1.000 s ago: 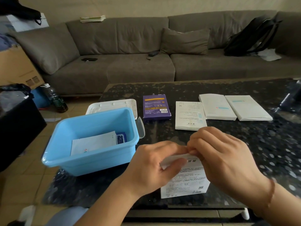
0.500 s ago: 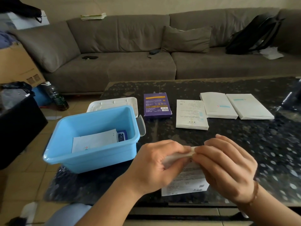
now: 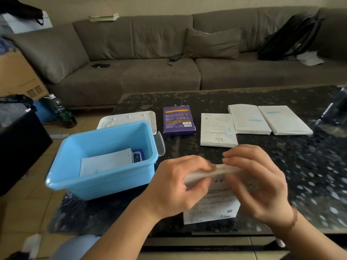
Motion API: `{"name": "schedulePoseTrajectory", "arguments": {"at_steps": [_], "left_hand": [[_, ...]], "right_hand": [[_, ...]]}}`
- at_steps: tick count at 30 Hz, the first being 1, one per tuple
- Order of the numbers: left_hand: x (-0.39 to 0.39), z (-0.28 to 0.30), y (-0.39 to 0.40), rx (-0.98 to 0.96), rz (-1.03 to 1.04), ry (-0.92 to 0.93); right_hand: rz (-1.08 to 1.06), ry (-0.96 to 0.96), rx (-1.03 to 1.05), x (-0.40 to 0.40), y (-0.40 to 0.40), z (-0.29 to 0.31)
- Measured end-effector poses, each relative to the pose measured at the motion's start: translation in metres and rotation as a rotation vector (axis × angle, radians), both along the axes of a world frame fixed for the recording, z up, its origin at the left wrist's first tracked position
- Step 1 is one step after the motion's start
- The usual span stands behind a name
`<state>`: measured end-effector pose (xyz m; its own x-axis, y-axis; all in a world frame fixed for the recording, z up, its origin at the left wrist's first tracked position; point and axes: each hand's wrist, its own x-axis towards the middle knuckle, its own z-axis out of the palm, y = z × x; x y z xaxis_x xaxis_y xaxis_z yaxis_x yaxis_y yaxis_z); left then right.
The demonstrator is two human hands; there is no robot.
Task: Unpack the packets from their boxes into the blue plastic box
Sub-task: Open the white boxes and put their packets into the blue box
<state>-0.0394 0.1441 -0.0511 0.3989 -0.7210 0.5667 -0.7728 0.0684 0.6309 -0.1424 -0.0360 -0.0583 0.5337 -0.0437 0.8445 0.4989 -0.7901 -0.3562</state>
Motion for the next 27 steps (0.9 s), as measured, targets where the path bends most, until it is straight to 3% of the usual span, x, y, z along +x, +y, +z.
{"name": "schedulePoseTrajectory", "arguments": {"at_steps": [3,10,16,22,27], "left_hand": [[0.0,-0.001,0.001,0.007,-0.016,-0.004],[-0.003,-0.001,0.001,-0.027,-0.046,-0.024],[-0.002,-0.003,0.0,-0.056,-0.037,0.019],[-0.001,-0.002,0.0,-0.05,-0.06,0.072],[-0.004,0.002,-0.005,-0.061,-0.003,0.026]], "right_hand": [[-0.005,0.1,0.14,0.003,0.004,0.006],[-0.114,-0.013,-0.21,0.005,-0.002,0.001],[-0.082,-0.03,-0.279,0.006,-0.006,-0.003],[-0.066,0.077,-0.113,0.003,0.0,-0.005],[-0.043,0.297,0.093,-0.005,0.009,0.005]]}}
